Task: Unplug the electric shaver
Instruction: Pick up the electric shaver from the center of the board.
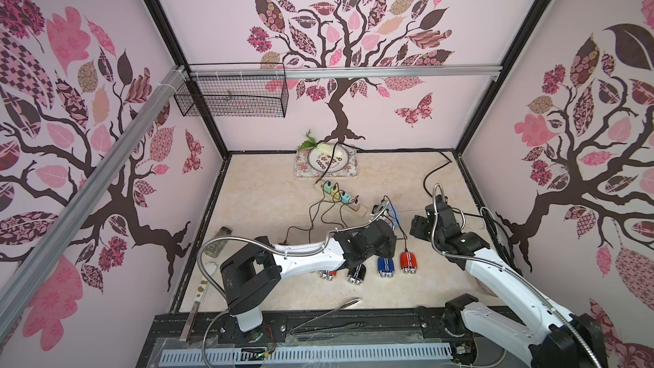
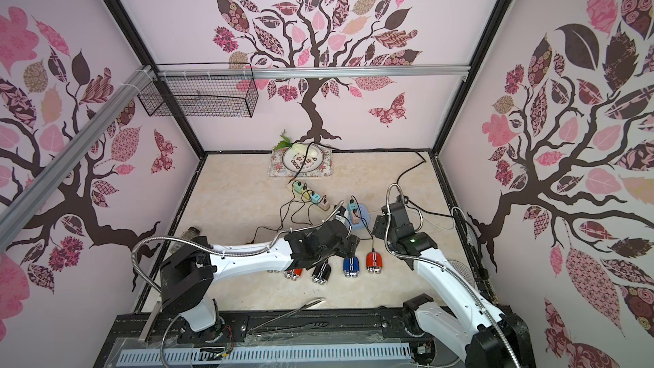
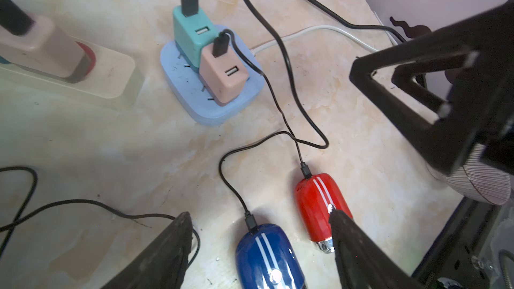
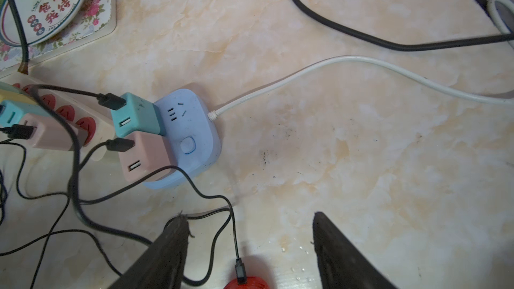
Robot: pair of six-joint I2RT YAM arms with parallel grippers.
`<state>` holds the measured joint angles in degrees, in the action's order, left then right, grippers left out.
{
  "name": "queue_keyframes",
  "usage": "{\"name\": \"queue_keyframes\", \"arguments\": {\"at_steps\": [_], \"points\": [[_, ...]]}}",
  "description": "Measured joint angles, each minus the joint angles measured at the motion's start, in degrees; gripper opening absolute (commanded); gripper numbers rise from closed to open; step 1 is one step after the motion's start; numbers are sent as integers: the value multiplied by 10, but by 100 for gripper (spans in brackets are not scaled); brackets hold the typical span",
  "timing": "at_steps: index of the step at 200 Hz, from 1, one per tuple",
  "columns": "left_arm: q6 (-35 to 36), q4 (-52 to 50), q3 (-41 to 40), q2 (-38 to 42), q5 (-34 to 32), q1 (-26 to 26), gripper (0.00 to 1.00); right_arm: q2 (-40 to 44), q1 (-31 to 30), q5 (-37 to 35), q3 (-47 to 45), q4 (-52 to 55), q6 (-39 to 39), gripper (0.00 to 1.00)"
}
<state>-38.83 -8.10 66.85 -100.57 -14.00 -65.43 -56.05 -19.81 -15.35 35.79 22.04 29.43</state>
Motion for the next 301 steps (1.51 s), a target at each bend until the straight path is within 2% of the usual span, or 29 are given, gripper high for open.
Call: {"name": "queue_keyframes", "arguments": {"at_steps": [19, 33, 53, 97, 145, 188, 248, 301], "points": [[-8, -10, 18, -17, 14, -8, 90, -8, 0, -14, -4, -6, 5, 81], [-15, -23, 37, -35, 24, -13, 91, -19, 2, -24, -4, -12, 7, 87], [-20, -39, 62, -60, 40, -20, 92, -34, 17, -26, -4, -19, 6, 89], [-28, -76, 116, -109, 68, -33, 87, -37, 113, 8, -8, -44, 18, 90], [-33, -125, 187, -165, 80, -47, 81, -57, 117, 28, -7, -65, 23, 90], [-35, -182, 266, -215, 82, -48, 80, -69, 127, 40, -5, -82, 25, 92], [-39, -268, 354, -291, 81, -49, 78, -72, 174, 78, -5, -94, 33, 92], [-43, -316, 401, -316, 78, -56, 69, -73, 177, 101, -5, -103, 36, 92]]}}
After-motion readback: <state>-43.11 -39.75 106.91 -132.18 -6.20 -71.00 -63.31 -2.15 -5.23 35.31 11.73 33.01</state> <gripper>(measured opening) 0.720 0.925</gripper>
